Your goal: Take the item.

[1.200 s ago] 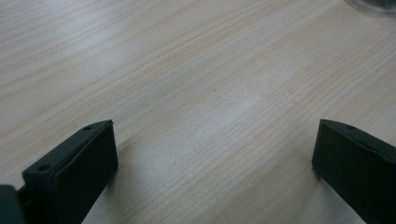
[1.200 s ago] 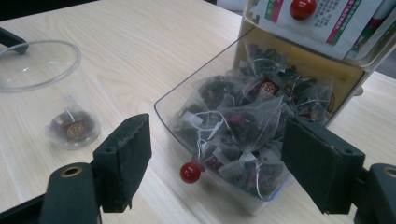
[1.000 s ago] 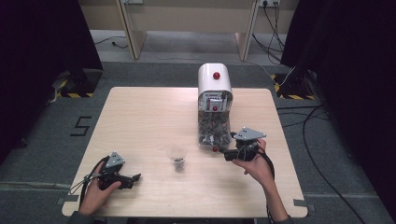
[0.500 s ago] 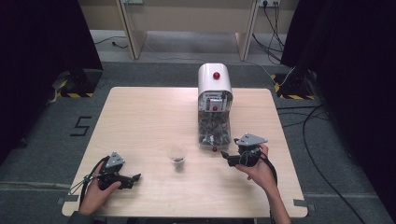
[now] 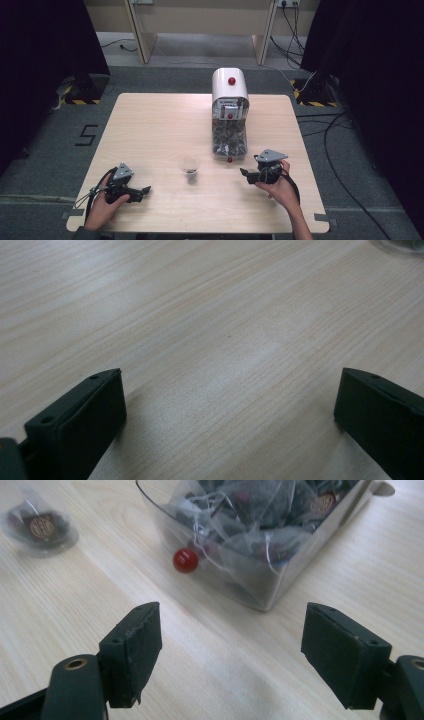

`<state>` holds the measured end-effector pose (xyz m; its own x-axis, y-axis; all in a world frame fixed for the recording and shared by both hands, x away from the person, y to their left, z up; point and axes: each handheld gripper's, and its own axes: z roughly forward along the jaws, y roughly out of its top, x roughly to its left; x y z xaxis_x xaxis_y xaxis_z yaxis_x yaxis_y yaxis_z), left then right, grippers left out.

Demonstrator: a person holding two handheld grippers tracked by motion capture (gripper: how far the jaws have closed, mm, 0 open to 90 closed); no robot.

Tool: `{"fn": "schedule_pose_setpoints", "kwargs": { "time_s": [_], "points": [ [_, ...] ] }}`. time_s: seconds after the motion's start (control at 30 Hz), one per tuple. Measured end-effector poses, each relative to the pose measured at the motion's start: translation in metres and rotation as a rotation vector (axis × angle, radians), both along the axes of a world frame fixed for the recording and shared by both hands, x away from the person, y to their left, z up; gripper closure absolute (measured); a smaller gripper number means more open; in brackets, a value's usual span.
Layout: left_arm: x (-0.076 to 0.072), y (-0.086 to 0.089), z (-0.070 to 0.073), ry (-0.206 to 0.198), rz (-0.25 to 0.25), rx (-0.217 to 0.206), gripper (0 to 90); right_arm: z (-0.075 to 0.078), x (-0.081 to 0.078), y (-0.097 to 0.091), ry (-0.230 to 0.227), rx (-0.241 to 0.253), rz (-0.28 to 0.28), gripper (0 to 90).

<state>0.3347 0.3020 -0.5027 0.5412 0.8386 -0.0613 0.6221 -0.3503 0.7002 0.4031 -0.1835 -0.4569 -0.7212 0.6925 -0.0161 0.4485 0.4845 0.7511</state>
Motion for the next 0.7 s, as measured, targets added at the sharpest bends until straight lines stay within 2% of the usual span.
{"fn": "schedule_pose_setpoints", "kwargs": {
  "time_s": [0.27,0.63,0.7],
  "points": [
    [0.000,0.000,0.000,0.000,0.000,0.000,0.0,-0.008,-0.004,-0.005,0.012,-0.030,-0.006,24.9],
    [0.000,0.000,0.000,0.000,0.001,0.000,0.0,-0.024,-0.016,-0.018,0.056,-0.071,-0.013,24.5],
    [0.000,0.000,0.000,0.000,0.000,0.000,0.0,-0.025,-0.018,-0.019,0.069,-0.080,0.000,24.4]
  ]
}}
